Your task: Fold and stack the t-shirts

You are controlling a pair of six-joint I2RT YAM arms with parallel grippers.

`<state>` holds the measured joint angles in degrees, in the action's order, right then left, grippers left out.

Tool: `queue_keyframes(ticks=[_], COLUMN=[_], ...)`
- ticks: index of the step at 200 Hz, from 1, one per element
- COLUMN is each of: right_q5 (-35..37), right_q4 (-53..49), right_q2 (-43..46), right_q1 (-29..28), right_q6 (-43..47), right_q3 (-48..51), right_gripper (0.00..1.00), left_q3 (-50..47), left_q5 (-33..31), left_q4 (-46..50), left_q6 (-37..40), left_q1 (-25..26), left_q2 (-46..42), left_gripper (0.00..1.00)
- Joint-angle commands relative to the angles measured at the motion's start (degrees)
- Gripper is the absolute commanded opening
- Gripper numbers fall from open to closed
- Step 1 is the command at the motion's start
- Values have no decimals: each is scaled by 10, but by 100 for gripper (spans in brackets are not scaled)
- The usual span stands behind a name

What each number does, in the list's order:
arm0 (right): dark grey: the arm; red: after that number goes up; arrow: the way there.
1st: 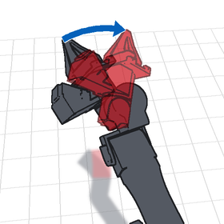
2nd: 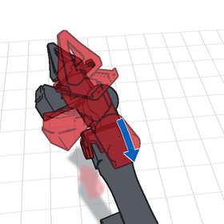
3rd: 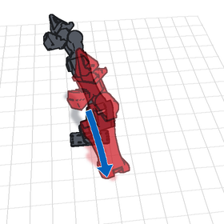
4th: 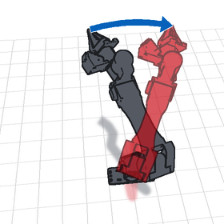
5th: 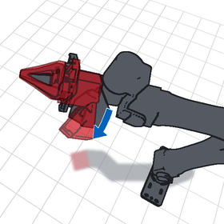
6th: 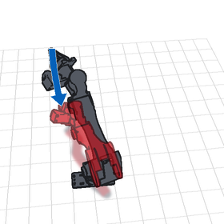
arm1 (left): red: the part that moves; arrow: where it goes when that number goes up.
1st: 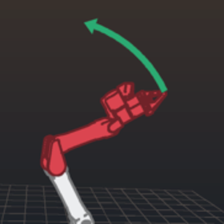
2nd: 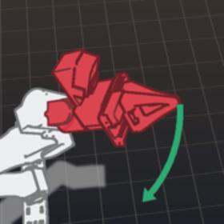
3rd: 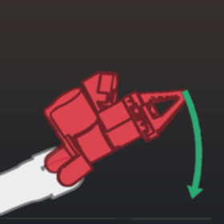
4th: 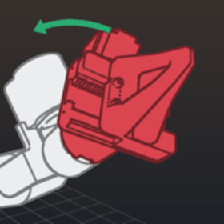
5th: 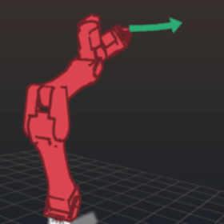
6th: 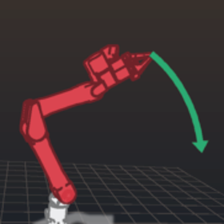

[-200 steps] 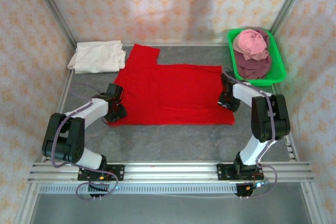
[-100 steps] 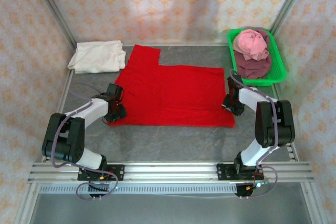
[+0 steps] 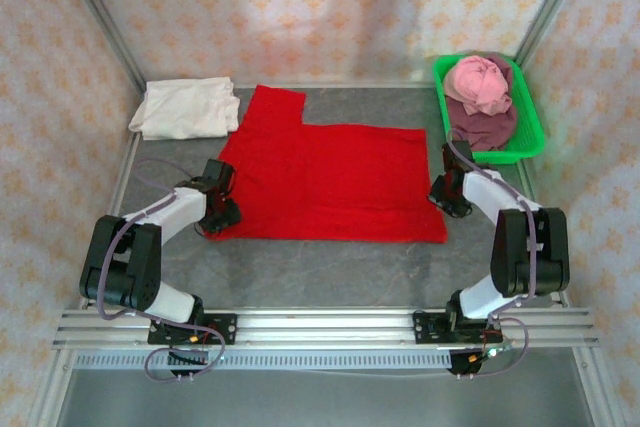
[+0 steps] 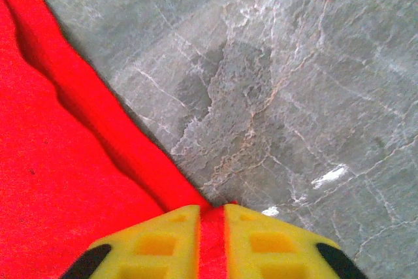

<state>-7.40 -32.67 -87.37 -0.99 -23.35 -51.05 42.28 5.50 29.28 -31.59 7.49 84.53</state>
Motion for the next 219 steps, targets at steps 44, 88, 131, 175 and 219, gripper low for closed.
queue_keyframes(ticks=[44, 88, 131, 175, 219], right_q5=[6, -2, -5, 21, 41], right_q4=[-11, 2, -5, -37, -65], right_q2=[-16, -33, -21, 20, 56], right_q1=[12, 13, 13, 13, 13], right_q6=[-4, 0, 2, 9, 15], right_q3=[19, 28, 22, 7, -7], right_gripper=[35, 20, 1, 0, 0], left_q3=[-13, -12, -12, -14, -14], left_q5=[-29, -29, -29, -31, -31], left_q4=[16, 15, 15, 13, 13], left_q6=[6, 6, 6, 5, 4], left_q1=[-2, -2, -2, -2, -2], left_q2=[16, 16, 16, 14, 15], left_gripper=[37, 37, 37, 37, 37])
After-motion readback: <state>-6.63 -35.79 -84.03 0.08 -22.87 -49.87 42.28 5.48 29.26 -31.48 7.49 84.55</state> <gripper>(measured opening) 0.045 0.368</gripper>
